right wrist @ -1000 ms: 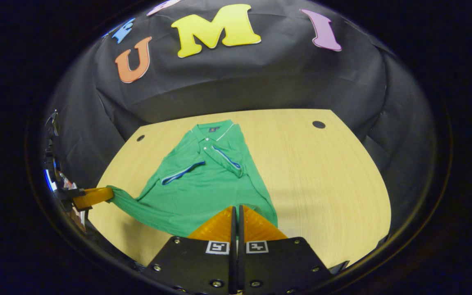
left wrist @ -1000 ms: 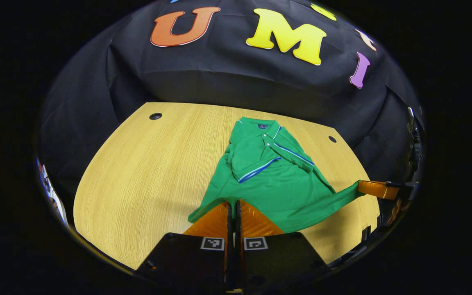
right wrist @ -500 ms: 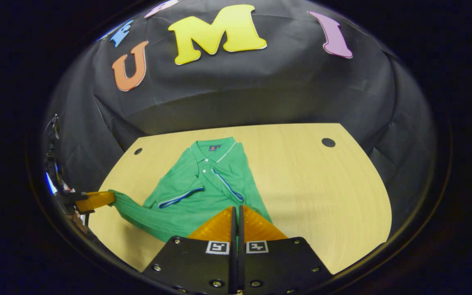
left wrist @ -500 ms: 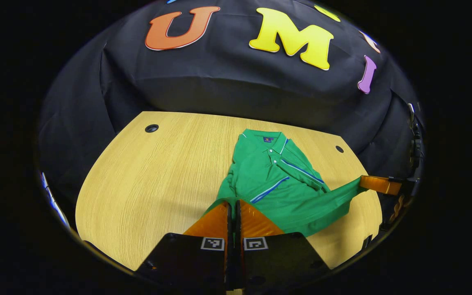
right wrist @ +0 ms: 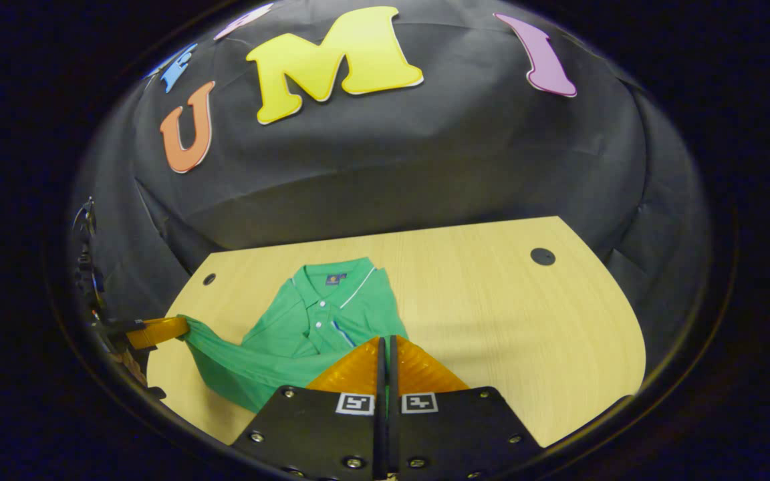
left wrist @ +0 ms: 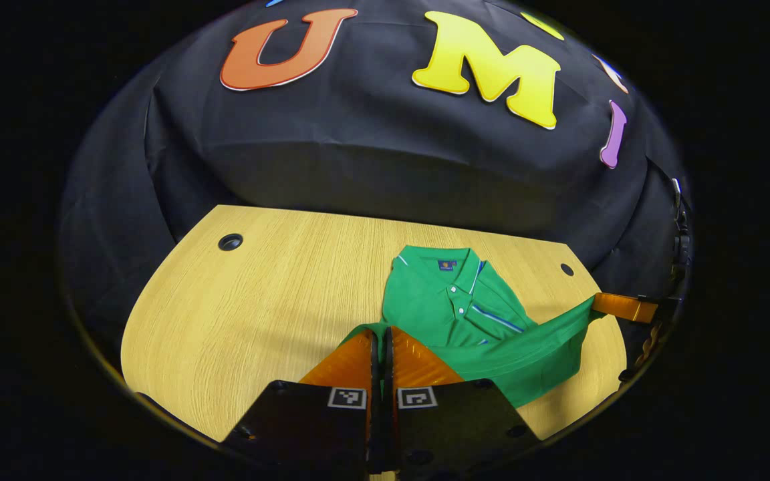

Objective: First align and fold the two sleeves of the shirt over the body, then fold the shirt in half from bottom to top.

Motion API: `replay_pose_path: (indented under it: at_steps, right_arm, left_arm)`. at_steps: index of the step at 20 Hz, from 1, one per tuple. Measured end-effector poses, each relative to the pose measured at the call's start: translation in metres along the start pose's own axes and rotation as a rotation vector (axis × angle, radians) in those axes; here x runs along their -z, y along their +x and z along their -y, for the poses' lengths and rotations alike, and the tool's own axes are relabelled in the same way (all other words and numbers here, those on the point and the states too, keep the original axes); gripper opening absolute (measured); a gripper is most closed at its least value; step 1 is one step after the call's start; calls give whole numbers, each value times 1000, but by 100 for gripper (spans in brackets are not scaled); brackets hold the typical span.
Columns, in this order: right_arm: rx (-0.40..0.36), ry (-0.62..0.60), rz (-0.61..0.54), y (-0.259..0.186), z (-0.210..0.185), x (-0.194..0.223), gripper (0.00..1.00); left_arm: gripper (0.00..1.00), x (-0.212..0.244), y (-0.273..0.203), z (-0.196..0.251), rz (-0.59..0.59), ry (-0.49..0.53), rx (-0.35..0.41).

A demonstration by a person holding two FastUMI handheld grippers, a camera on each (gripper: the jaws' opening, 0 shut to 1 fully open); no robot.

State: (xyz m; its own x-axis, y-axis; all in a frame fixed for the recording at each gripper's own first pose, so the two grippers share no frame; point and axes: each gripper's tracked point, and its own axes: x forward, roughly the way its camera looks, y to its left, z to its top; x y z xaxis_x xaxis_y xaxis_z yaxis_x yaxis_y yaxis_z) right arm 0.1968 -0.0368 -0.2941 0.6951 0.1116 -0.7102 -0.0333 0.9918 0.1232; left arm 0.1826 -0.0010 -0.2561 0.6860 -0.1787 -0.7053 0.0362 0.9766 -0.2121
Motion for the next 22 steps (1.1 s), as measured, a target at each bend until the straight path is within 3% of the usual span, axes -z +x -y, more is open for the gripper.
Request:
replay_pose_path:
  at_steps: [15, 19, 20, 22]
  right_arm:
    - [37, 18, 91, 126, 11, -102, 1]
    - [62, 28, 71, 154, 23, -94, 0]
    - [75, 25, 36, 160, 27, -82, 1]
    - [77, 28, -34, 171, 26, -59, 60]
  left_arm:
    - [3, -93, 124, -24, 84, 11, -38]
    - [4, -81, 151, -15, 53, 0, 20]
    - [36, -76, 158, -15, 47, -12, 14]
    - [100, -69, 169, -17, 27, -31, 2]
